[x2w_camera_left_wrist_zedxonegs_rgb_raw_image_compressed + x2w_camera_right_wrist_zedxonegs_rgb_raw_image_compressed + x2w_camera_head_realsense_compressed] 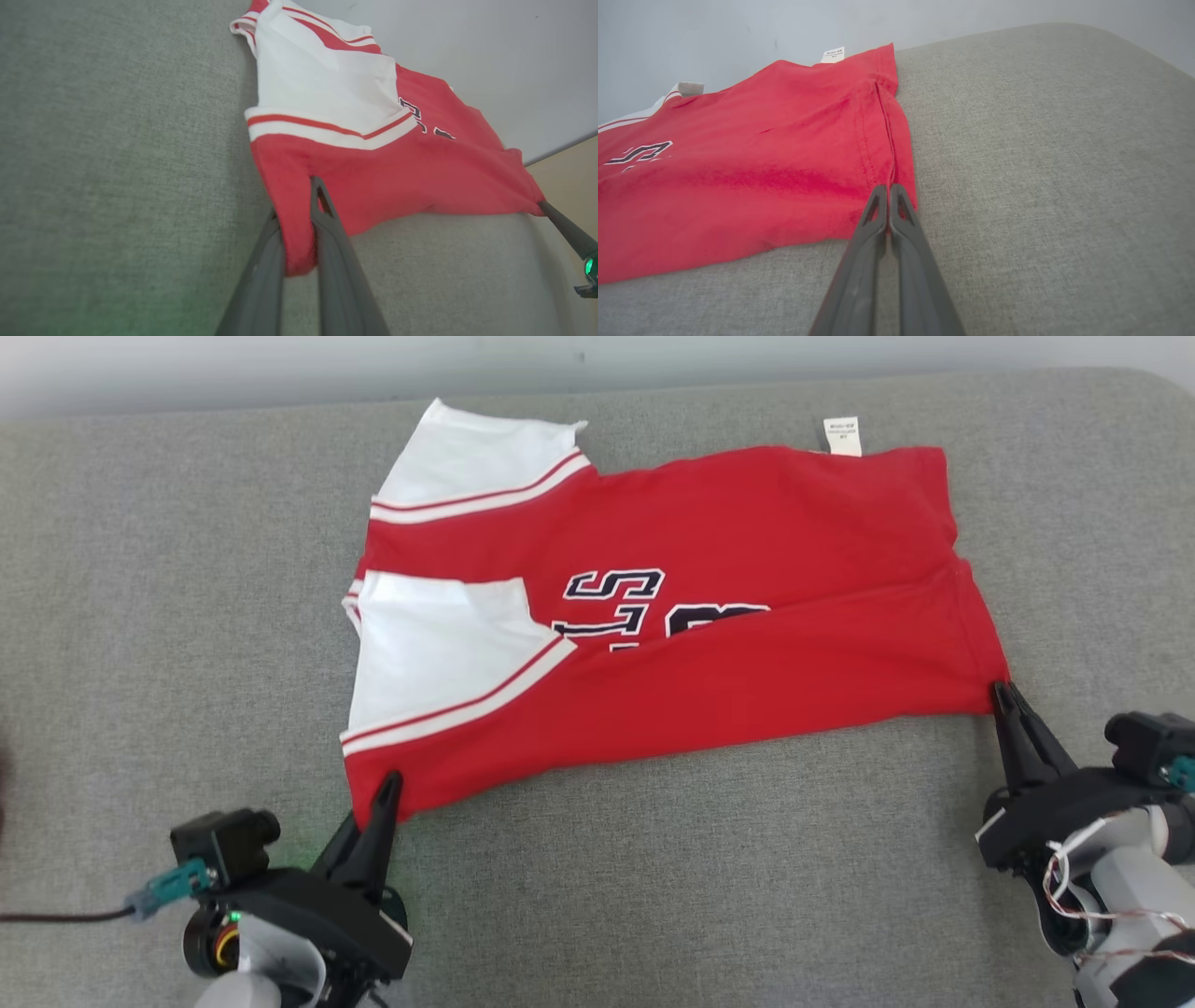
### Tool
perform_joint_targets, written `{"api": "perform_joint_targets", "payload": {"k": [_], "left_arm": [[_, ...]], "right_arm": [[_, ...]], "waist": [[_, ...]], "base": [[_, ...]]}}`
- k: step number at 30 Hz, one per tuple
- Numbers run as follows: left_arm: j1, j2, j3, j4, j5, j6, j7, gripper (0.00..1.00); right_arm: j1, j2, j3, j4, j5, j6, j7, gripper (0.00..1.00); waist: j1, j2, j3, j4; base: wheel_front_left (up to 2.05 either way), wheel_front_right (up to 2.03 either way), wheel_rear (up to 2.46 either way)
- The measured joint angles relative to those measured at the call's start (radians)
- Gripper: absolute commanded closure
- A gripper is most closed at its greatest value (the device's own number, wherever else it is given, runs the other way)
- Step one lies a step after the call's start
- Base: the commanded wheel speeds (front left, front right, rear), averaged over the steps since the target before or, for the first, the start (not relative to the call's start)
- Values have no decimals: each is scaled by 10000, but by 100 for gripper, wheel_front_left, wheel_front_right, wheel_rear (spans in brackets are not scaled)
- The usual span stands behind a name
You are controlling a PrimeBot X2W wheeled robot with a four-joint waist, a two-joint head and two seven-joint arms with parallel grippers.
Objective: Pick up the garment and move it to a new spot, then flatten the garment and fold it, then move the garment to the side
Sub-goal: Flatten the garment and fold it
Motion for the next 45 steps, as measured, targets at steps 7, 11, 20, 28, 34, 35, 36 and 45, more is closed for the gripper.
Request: {"api": "perform_joint_targets", "payload": {"k": [7, 11, 20, 28, 34, 35, 36, 45], "left_arm": [[1002, 249, -125, -750, -309, -140, 142, 100], [1509, 405, -151, -970, -520, -217, 230, 100], [2873, 616, -458, -1758, -947, -313, 508, 100], [4014, 817, -648, -2491, -1103, -113, 740, 100], [4511, 920, -667, -2660, -1141, 94, 821, 100], [4537, 934, -673, -2656, -1141, 136, 846, 94], [4541, 940, -681, -2640, -1145, 148, 871, 89], [4646, 972, -736, -2449, -1120, 571, 1104, 0]], "right_arm": [[1071, -380, -61, -890, 343, 0, 0, 100], [1795, -614, -100, -1296, 570, 0, 2, 100], [3731, -1078, -633, -2188, 729, 2, 2, 100], [5098, -1172, -1080, -2945, 550, 2, 2, 100], [5913, -1189, -1183, -3143, 385, 2, 2, 100], [5945, -1175, -1179, -3137, 332, 2, 2, 100], [5956, -1141, -1181, -3122, 309, 2, 2, 100], [5958, -1014, -1436, -2961, 46, 15, 2, 0]], "waist": [[0, 0, -278, -25], [-1, 0, -468, -61], [-1, 0, -1000, -75], [-1, 0, -1308, -162], [-1, -1, -1460, -143], [-1, 0, -1470, -156], [-1, 0, -1484, -170], [0, 1, -1596, -213]], "base": [[0, 0, 0], [0, 0, 0], [0, 0, 0], [0, 0, 0], [0, 0, 0], [0, 0, 0], [0, 0, 0], [0, 0, 0]]}}
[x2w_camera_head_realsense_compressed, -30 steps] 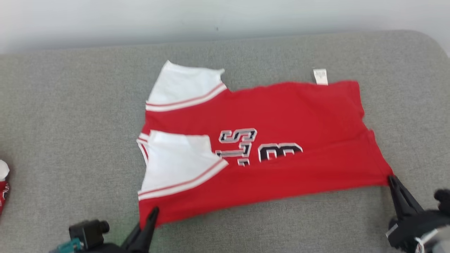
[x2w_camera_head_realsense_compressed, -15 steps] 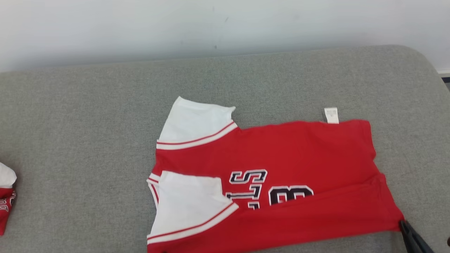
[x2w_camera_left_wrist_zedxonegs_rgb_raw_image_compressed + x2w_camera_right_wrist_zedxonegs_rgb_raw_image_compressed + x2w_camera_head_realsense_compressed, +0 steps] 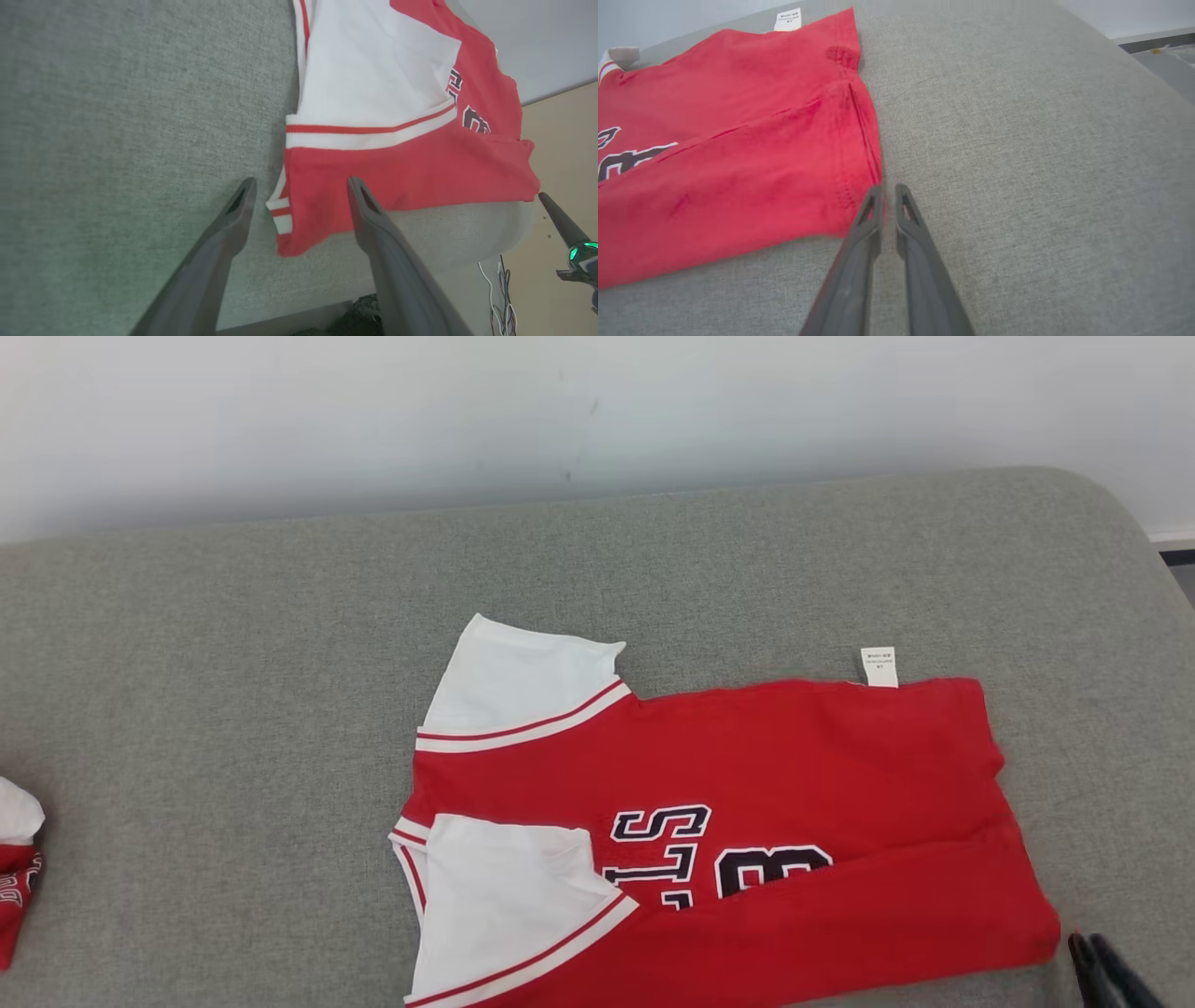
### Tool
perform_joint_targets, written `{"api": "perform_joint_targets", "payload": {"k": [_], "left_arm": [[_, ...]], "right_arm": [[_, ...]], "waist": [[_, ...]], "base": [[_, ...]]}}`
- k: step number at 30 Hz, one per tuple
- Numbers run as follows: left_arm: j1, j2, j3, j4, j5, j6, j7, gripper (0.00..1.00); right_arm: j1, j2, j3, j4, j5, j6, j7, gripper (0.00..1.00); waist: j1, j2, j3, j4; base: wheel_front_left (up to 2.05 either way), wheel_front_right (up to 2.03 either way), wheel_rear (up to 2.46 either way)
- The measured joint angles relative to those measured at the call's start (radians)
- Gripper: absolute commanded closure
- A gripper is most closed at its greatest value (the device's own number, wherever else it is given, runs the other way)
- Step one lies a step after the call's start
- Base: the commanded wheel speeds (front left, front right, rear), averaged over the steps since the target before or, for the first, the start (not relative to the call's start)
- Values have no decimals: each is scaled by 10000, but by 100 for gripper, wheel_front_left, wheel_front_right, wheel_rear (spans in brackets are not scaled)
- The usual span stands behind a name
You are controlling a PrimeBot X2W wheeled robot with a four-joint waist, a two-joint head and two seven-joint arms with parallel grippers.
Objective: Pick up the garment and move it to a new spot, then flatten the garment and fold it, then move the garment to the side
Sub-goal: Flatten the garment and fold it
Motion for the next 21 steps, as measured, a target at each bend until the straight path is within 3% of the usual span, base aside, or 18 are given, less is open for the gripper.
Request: {"api": "perform_joint_targets", "payload": {"k": [11, 17, 21], "left_arm": [[-235, 922, 894, -1436, 102, 756, 305, 0], [-1772, 1390, 1331, -2067, 174, 888, 746, 0], [-3851, 1432, 1101, -1787, 174, 715, 1593, 0]], "right_arm": [[42, -35, -1045, -1244, -1202, -2, 0, 0], [-570, 301, -1074, -1737, -1806, -2, -2, 0], [-940, 510, -901, -1935, -2105, -2, 67, 0]], "waist": [[1, 0, 285, -195], [1, 0, 561, -314], [2, 0, 848, -349]], "base": [[0, 0, 0], [0, 0, 0], [0, 0, 0]]}}
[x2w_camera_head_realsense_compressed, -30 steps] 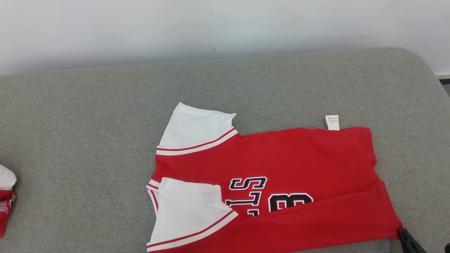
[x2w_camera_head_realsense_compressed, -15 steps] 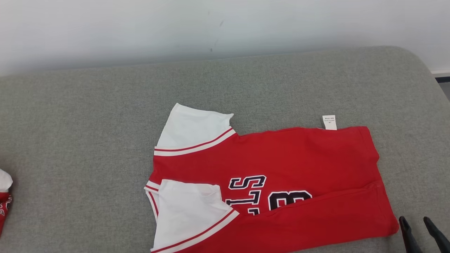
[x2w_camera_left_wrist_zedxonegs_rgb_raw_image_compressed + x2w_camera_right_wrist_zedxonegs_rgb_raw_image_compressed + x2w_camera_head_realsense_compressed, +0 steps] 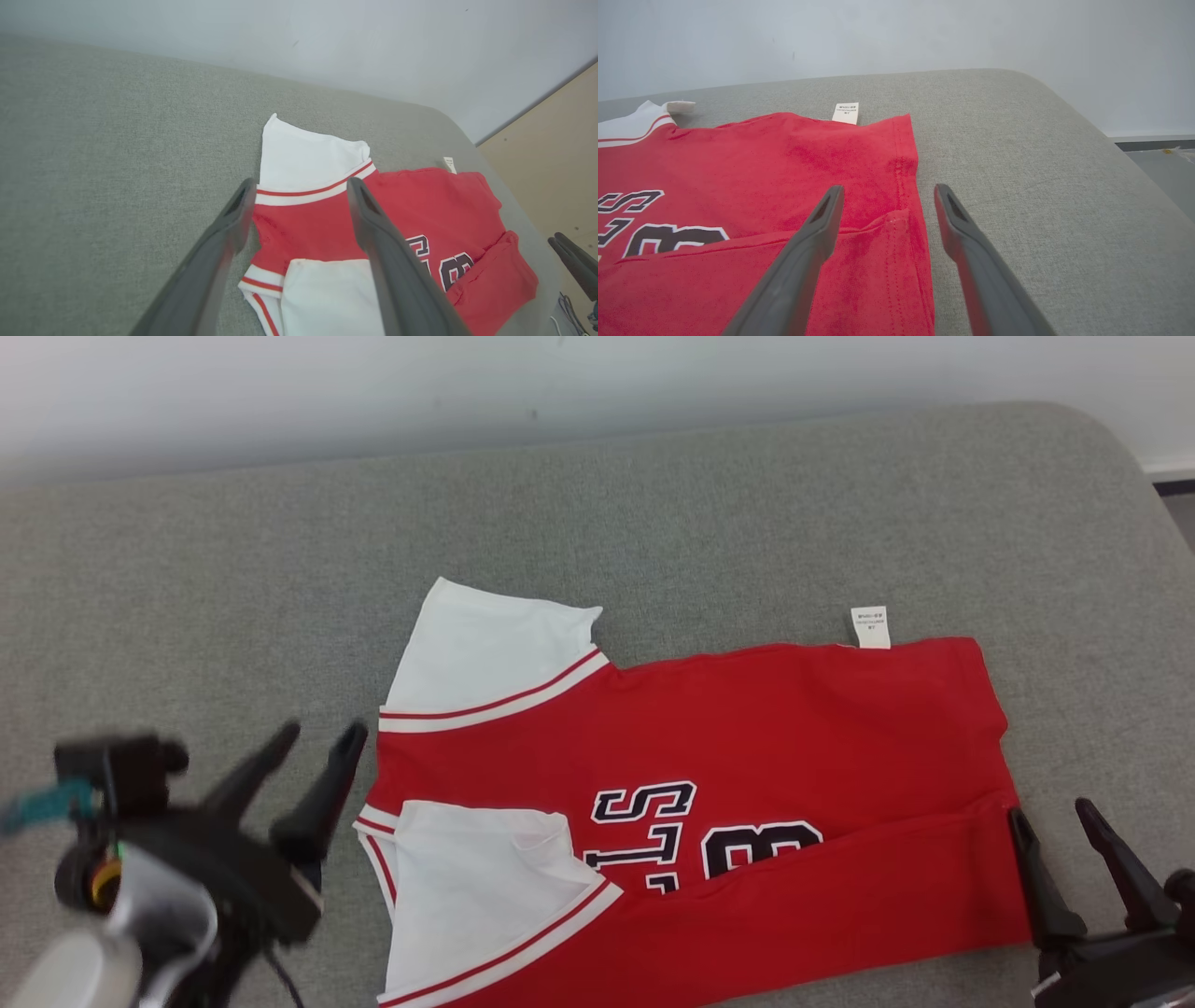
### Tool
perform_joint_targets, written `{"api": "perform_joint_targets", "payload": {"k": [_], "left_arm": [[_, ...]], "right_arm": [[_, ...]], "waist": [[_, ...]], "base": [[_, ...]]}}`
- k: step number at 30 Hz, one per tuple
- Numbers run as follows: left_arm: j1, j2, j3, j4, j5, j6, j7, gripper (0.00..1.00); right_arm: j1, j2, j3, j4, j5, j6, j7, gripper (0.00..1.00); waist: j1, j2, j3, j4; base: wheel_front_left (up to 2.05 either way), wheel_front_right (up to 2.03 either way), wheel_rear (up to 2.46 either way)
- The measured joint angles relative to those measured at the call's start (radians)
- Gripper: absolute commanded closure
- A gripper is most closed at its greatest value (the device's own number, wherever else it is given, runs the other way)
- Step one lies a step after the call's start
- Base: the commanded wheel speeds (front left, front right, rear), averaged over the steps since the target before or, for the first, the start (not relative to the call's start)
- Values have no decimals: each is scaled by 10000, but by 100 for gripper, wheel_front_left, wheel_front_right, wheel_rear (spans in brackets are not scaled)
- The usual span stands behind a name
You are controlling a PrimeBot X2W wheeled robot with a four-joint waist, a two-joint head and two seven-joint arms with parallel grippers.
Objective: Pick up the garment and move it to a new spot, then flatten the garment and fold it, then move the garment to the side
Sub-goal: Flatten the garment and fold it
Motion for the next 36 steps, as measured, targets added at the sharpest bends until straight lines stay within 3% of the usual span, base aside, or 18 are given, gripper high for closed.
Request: {"api": "perform_joint_targets", "payload": {"k": [11, 17, 26, 36], "left_arm": [[-5505, -127, -1442, 3708, 132, -719, 3348, 0], [-7484, -86, -2435, 5457, 1035, -1221, 4491, 0], [-8936, -148, -3367, 7595, 1718, -1590, 5177, 0], [-9312, -17, -3839, 8387, 1914, -1739, 5425, 0]], "right_arm": [[-1105, 176, 523, -257, -326, 0, 157, 0], [-1502, 336, 830, -278, -362, 0, 115, 0], [-1891, 512, 1101, 38, -305, 0, 10, 0], [-1993, 702, 1103, 221, -232, 0, -33, 0]], "waist": [[1, 0, 755, -382], [1, 0, 1210, -760], [0, 1, 1793, -1507], [-1, 0, 2097, -2021]], "base": [[0, 0, 0], [0, 0, 0], [0, 0, 0], [0, 0, 0]]}}
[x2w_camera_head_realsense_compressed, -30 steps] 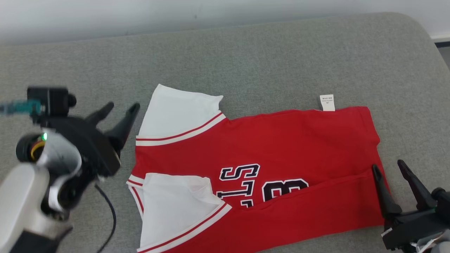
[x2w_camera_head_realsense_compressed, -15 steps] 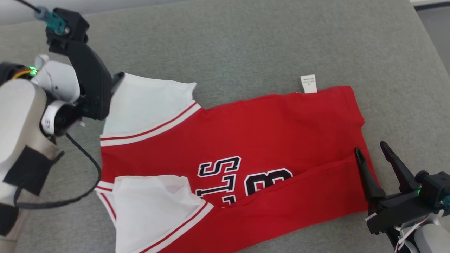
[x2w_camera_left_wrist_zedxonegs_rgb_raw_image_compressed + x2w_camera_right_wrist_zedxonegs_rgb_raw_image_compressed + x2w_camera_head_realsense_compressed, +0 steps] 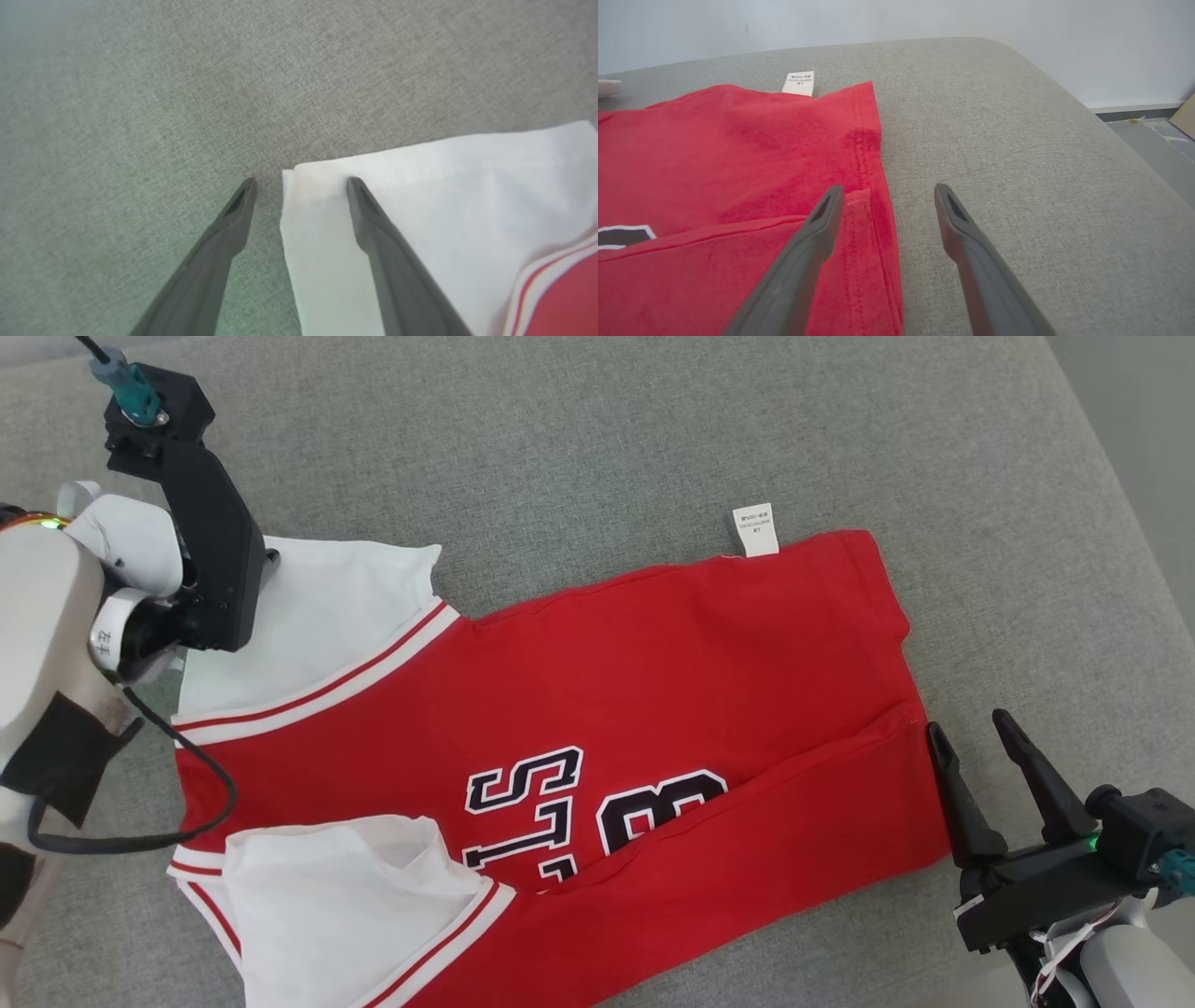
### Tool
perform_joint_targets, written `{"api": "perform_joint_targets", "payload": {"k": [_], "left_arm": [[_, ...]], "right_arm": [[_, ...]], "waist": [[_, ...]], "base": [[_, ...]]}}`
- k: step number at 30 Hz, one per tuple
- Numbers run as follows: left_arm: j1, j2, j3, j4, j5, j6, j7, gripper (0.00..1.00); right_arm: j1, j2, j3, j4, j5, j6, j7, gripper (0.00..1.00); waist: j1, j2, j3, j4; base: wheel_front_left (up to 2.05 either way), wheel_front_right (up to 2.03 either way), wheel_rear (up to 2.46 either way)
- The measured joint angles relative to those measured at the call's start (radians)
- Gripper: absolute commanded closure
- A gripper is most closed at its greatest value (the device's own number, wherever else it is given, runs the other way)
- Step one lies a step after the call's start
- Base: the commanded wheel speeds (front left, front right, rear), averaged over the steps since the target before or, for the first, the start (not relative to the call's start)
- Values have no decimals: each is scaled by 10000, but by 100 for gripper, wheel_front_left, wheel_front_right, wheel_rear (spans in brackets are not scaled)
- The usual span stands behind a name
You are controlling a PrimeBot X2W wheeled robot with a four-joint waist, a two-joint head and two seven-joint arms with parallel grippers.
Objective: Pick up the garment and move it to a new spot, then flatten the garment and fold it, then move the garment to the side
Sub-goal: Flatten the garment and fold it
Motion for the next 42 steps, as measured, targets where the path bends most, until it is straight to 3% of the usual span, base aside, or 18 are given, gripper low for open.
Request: {"api": "perform_joint_targets", "payload": {"k": [2, 4, 5, 7, 8, 13, 16, 20, 30, 37, 38, 40, 42], "left_arm": [[-81, 48, -56, 42, 0, -23, 29, 0], [-115, 50, -79, 82, -10, -25, 25, 13], [-115, 46, -88, 105, -50, -27, 25, 28], [-117, 29, -128, 148, -157, -31, 111, 89], [-117, 25, -155, 155, -219, -33, 146, 100], [-121, 92, -274, 54, -270, -42, 100, 100], [-120, 182, -326, 17, -328, -84, -38, 100], [-119, 192, -500, -69, -407, -86, -77, 100], [-104, 280, -807, -407, -637, -104, -71, 100], [-103, 418, -968, -606, -780, -104, 17, 100], [-103, 418, -978, -621, -782, -105, 25, 100], [-103, 437, -997, -639, -811, -105, 33, 100], [-103, 441, -1018, -646, -836, -105, 59, 100]], "right_arm": [[2, 4, -61, -15, 0, 0, -6, 0], [4, 4, -107, -40, 0, 0, -8, 0], [1, 4, -119, -40, 0, 0, -8, 0], [-13, -4, -113, -52, -8, 0, -8, 0], [-44, -29, -58, -61, -19, 0, -8, 0], [-740, -265, 575, -69, -73, 0, 73, 0], [-1626, -240, 757, 199, 334, 0, 646, 0], [-3440, -35, 834, 1302, 1181, 0, 2497, 0], [-6691, 706, 1264, 4226, 1266, 0, 7101, 0], [-7989, 1170, 1722, 5758, 525, 0, 8799, 0], [-8036, 1250, 1755, 5877, 525, 0, 8920, 29], [-8130, 1329, 1795, 6065, 523, 0, 9031, 100], [-8225, 1329, 1818, 6230, 523, 0, 9093, 100]], "waist": [[0, 0, 22, -30], [0, 0, 25, -32], [0, 0, 24, -29], [0, -1, 23, -16], [0, 0, 21, -7], [0, 0, 26, 19], [0, -1, -7, 15], [0, -1, -62, 124], [0, -1, -248, 373], [0, 0, -311, 464], [0, -1, -316, 469], [0, -1, -318, 472], [0, 0, -314, 476]], "base": [[0, 0, 0], [0, 0, 0], [0, 0, 0], [0, 0, 0], [0, 0, 0], [0, 0, 0], [0, 0, 0], [0, 0, 0], [0, 0, 0], [0, 0, 0], [0, 0, 0], [0, 0, 0], [0, 0, 0]]}}
